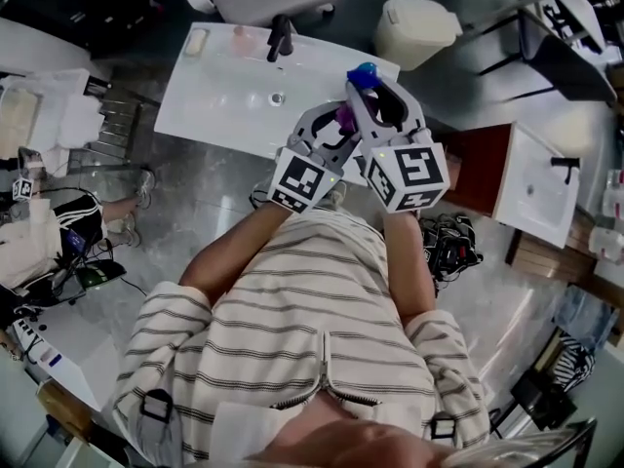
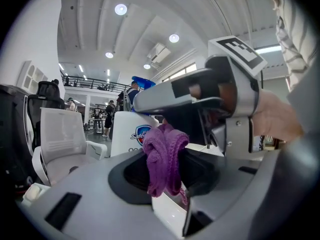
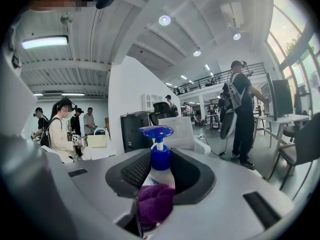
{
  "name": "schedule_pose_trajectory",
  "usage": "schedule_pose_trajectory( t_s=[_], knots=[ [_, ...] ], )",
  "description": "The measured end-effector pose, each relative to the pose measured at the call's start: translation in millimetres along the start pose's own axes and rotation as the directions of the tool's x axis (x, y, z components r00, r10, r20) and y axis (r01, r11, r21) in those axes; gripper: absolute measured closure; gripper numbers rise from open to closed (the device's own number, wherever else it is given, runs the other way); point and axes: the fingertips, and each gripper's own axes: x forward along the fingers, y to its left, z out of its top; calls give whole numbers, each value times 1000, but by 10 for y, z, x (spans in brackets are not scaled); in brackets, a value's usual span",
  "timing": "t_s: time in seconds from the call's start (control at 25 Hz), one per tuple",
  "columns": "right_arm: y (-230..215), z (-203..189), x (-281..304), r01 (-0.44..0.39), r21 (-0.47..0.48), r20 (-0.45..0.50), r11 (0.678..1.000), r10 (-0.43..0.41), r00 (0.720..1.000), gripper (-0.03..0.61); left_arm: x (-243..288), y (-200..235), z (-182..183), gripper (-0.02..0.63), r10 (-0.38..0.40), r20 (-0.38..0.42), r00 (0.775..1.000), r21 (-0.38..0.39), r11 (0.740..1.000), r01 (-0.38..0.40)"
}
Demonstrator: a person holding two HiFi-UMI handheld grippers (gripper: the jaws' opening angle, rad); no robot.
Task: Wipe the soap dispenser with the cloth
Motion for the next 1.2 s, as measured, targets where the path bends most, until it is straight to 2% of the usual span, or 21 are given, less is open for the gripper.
schedule_pose_trajectory(
  t_s=[0.68,1.2],
  knots=[
    [-26,-27,-203,17,18,11,1000,-18,1000,446,-140,-60,-240,477,-4,-55,998,-5,1000,4],
    [-20,-49,-229,10,14,11,1000,-10,1000,446,-413,128,-108,476,37,-36,999,13,999,-36]
  ],
)
